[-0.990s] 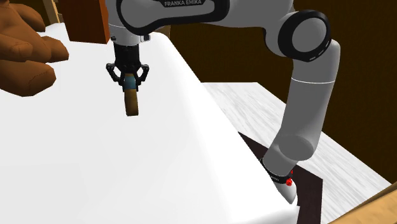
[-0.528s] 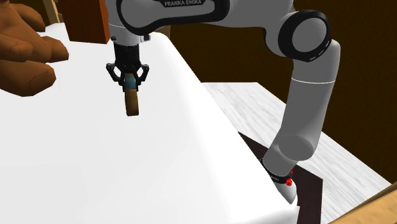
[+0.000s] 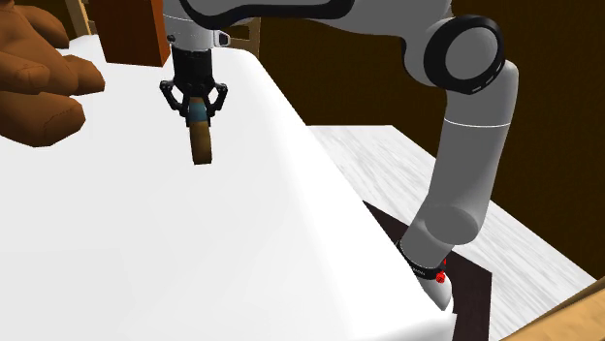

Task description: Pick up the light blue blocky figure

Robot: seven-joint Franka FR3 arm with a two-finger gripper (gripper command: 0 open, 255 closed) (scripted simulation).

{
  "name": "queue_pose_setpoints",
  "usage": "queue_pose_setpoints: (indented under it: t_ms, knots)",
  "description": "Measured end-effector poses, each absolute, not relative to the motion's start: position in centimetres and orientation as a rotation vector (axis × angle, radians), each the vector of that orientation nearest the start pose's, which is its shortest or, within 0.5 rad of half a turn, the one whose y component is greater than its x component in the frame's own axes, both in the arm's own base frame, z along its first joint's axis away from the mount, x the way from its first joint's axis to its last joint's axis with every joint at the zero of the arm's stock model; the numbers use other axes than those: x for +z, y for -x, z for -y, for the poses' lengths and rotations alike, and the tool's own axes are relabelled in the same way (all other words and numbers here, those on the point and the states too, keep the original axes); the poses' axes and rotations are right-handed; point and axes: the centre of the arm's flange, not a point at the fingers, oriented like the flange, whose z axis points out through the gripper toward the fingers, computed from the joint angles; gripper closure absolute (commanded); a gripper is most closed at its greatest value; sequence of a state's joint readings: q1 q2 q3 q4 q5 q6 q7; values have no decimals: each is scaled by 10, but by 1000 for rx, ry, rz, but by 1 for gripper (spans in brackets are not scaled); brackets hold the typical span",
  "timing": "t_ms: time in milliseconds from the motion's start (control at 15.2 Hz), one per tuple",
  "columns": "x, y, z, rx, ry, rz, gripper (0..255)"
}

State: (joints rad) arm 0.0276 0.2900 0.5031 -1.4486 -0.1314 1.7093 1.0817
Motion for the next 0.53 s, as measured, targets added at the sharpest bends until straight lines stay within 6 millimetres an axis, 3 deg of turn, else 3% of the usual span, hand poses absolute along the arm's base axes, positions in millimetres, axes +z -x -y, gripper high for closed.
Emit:
queue_pose_setpoints:
  t_ms: [528]
  knots:
    - [580,-577,-281,2,3013,-852,255]
